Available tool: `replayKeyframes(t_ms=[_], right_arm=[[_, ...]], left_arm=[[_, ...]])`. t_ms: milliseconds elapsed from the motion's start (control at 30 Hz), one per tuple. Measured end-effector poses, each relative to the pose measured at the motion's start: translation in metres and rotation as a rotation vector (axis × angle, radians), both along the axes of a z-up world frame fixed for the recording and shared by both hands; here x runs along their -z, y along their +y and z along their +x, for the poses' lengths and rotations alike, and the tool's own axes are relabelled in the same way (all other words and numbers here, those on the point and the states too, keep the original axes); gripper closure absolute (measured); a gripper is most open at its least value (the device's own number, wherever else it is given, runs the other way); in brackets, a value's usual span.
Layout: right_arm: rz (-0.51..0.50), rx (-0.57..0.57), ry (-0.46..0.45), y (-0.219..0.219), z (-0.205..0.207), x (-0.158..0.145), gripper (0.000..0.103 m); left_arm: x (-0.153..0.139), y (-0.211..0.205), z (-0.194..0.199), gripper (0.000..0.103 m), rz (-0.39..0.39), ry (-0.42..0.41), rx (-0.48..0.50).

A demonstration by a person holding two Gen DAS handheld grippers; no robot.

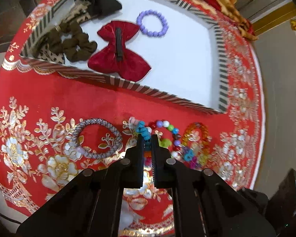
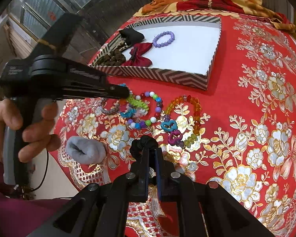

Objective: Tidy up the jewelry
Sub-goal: 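Grasp turquoise-green bead bracelet with left tool while right tool grasps black scrunchie, then carry the bracelet and scrunchie into the white tray and open both tools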

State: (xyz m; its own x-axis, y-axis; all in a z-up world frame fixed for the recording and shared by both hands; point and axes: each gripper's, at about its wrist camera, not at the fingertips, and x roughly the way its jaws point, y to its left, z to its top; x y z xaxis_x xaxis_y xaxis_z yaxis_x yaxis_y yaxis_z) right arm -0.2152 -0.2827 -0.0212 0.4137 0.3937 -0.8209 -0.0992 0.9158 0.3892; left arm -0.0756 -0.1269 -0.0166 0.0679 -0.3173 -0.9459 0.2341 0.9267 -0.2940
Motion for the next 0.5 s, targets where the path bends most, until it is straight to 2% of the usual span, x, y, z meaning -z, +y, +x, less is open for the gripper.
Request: replayKeyframes(t_ms=[200, 500], right_arm=[[-0.006, -0.004, -0.025, 0.003, 0.002, -0.014, 0.098], [-0.039, -0.011, -0.078, 0.009, 0.012, -0.043, 0.098]], left_arm=[[-0.044, 0.009, -0.004, 0.098, -0.056, -0.057, 0.033], [-0.094, 0.018, 0.001, 0.098, -0.110, -0.145, 0.046]])
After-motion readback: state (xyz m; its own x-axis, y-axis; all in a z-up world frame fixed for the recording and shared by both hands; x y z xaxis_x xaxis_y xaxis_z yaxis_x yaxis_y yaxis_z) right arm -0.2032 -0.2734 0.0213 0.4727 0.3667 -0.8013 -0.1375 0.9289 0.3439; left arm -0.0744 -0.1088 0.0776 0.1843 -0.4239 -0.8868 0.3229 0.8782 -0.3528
